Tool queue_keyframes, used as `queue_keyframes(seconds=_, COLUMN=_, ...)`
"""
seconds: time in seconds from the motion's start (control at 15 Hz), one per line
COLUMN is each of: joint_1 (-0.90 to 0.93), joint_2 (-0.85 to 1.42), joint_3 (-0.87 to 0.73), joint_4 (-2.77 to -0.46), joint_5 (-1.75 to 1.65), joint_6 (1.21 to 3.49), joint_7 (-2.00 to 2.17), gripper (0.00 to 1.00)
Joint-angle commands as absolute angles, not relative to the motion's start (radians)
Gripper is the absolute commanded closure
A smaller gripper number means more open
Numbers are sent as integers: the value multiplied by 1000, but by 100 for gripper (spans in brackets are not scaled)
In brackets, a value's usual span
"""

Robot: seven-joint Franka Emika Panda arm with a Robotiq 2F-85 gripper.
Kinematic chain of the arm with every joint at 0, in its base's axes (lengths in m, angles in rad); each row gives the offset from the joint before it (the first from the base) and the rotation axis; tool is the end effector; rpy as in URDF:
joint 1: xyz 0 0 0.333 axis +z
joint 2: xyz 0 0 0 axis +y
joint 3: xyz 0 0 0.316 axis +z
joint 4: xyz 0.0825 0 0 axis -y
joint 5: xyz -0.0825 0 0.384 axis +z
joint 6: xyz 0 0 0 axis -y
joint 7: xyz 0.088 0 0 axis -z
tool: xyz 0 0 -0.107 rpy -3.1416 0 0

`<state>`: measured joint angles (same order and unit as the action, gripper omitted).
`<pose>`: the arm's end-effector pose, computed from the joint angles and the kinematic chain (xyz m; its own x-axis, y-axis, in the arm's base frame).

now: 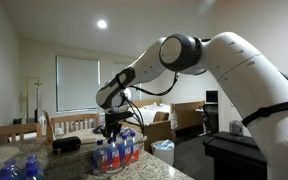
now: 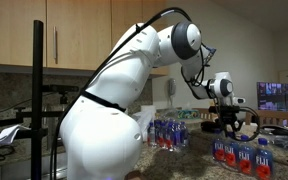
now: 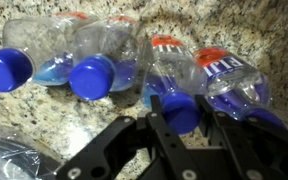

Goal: Move the three water bottles on the right forward and arrange them in a line

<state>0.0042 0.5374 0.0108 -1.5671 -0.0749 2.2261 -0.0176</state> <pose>0.7055 0.0071 0.3424 0.9900 0.0758 0.1190 0.0689 -0.9958 0.0610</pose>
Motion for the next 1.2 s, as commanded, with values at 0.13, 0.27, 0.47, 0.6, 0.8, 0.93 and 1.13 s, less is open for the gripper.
queue_keyframes(seconds=0.13, joint_1=-3, joint_2=535, joint_3=8, joint_4=-1547, joint_5=-60, joint_6=2173, joint_7=-40, gripper=87)
queue_keyframes(seconds=0.27, joint_1=0, joint_2=531, joint_3=7, joint_4=-1549, joint_5=-64, joint_6=2167, joint_7=-38, gripper=87)
queue_keyframes(seconds=0.47, joint_1=0, joint_2=503, joint_3=11, joint_4=-1576, joint_5=-63, joint_6=2153, joint_7=-49, gripper=87)
queue_keyframes(seconds=0.6, joint_1=5, joint_2=462, joint_3=10, joint_4=-1620, joint_5=-68, joint_6=2159, joint_7=-41, gripper=87)
queue_keyframes(seconds=0.8, joint_1=10, joint_2=359, joint_3=15, joint_4=-1725, joint_5=-70, joint_6=2175, joint_7=-42, gripper=86)
queue_keyframes(seconds=0.93, joint_1=20, joint_2=265, joint_3=26, joint_4=-1835, joint_5=-72, joint_6=2172, joint_7=-49, gripper=86)
queue_keyframes(seconds=1.13, joint_1=58, joint_2=161, joint_3=44, joint_4=-1988, joint_5=-73, joint_6=2192, joint_7=19, gripper=86)
